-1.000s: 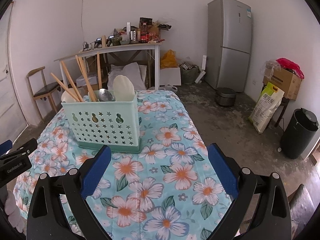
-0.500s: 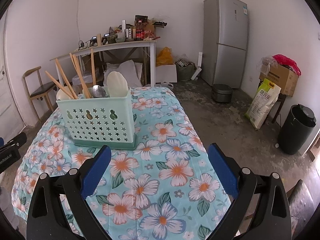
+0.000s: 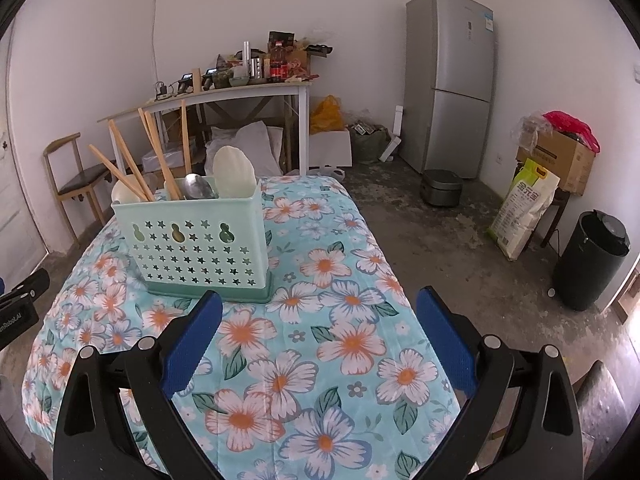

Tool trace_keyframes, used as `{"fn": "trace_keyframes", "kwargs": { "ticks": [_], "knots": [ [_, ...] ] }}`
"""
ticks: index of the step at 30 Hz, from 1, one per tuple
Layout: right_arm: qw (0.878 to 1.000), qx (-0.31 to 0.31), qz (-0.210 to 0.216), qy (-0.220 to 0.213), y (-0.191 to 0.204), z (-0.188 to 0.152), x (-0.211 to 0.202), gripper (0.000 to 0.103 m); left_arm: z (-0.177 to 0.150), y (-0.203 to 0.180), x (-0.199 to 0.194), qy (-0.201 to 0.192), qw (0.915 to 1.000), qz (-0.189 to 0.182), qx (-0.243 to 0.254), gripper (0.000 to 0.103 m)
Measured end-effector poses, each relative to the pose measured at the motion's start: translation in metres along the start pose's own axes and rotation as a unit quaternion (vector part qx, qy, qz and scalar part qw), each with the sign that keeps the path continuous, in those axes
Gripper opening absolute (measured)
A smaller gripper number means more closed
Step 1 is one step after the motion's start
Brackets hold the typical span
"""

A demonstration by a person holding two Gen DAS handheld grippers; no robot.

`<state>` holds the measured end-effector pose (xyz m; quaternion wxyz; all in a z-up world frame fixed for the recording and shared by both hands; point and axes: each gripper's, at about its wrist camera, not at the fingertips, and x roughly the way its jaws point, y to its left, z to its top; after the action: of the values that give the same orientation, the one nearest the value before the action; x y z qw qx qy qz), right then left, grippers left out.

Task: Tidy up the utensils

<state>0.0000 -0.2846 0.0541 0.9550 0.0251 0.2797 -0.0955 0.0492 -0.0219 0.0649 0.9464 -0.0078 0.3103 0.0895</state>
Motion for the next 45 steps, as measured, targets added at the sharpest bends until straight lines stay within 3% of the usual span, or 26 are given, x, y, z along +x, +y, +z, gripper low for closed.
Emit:
{"fn": "trace_keyframes", "kwargs": {
  "ticks": [45],
  "knots": [
    [1.0,-0.004,0.0,-0.002,0.0029,0.0011,-0.001,0.095,0.0015,-0.0033,-0.0022,0.0,1.0,-0.006,0.005,0.095]
  ]
}}
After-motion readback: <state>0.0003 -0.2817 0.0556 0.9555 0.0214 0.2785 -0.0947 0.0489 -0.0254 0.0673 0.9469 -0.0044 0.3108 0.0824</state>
